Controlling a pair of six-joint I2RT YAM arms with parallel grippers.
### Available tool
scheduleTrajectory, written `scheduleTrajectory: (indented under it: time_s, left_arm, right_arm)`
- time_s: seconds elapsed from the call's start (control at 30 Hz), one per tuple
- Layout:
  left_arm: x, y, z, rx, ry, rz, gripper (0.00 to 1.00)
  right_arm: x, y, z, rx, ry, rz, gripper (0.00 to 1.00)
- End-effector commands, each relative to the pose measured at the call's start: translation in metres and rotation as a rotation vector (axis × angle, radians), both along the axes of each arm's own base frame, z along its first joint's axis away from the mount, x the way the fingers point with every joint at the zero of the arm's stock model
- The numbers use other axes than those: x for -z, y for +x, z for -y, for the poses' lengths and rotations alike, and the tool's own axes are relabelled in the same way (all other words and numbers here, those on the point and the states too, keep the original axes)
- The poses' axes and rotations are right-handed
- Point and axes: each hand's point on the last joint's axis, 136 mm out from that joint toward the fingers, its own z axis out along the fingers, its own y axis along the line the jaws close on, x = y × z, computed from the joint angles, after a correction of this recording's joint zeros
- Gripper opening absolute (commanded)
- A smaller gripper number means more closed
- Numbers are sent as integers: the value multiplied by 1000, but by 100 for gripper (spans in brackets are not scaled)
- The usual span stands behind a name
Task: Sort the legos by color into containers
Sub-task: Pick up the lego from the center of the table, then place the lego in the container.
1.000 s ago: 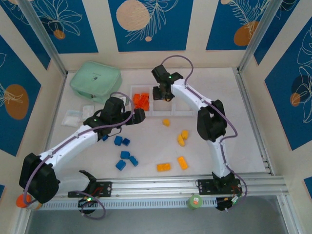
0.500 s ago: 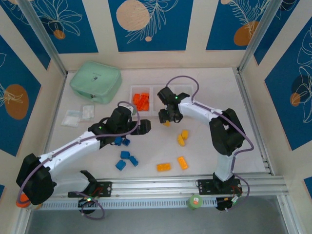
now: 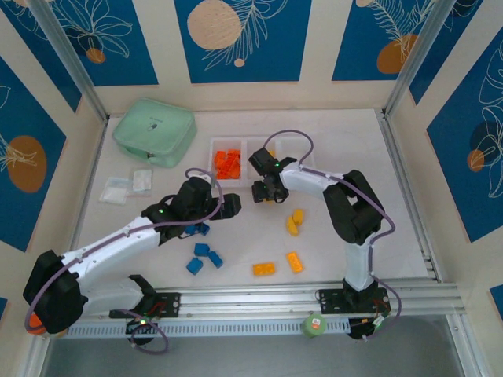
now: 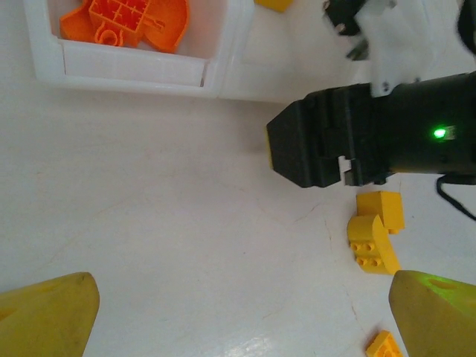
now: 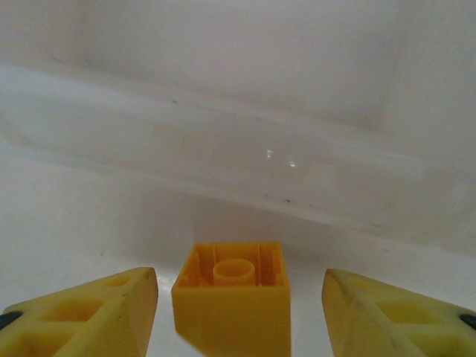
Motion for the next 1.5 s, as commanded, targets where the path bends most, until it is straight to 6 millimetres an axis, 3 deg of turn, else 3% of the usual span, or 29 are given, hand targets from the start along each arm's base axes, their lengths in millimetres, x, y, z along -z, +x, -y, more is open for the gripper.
scheduleTrajectory:
  time_s: [0.0, 0.37, 0.5, 0.67, 0.87, 1.0, 1.23, 1.47]
  left_arm:
    - [-4, 0, -1, -16, -8, 18, 99]
    - [-1, 2, 2, -1, 5, 16, 99]
    - [-4, 2, 4, 15, 4, 16, 99]
    - [-11, 5, 2, 27, 19, 27, 99]
    - [-16, 12, -1, 29, 17, 26, 99]
    - [-18, 16, -4, 29, 17, 24, 99]
    - [-14, 24, -13, 3, 23, 7, 99]
    - [-12, 29, -16, -5, 16, -2, 99]
  right_arm:
    - [-3, 7, -10, -5, 3, 21, 56]
    - [-14, 3, -8, -24, -10, 42, 34]
    - [-35, 1, -12, -44, 21, 66, 31]
    - [-76, 3, -21, -65, 81, 124, 29]
    - [-105, 28, -22, -54, 104, 176, 29]
    - [-104, 55, -17, -12, 114, 174, 29]
    - [-85, 97, -18, 4, 43, 189, 30]
    - [-65, 108, -25, 6, 43, 150, 30]
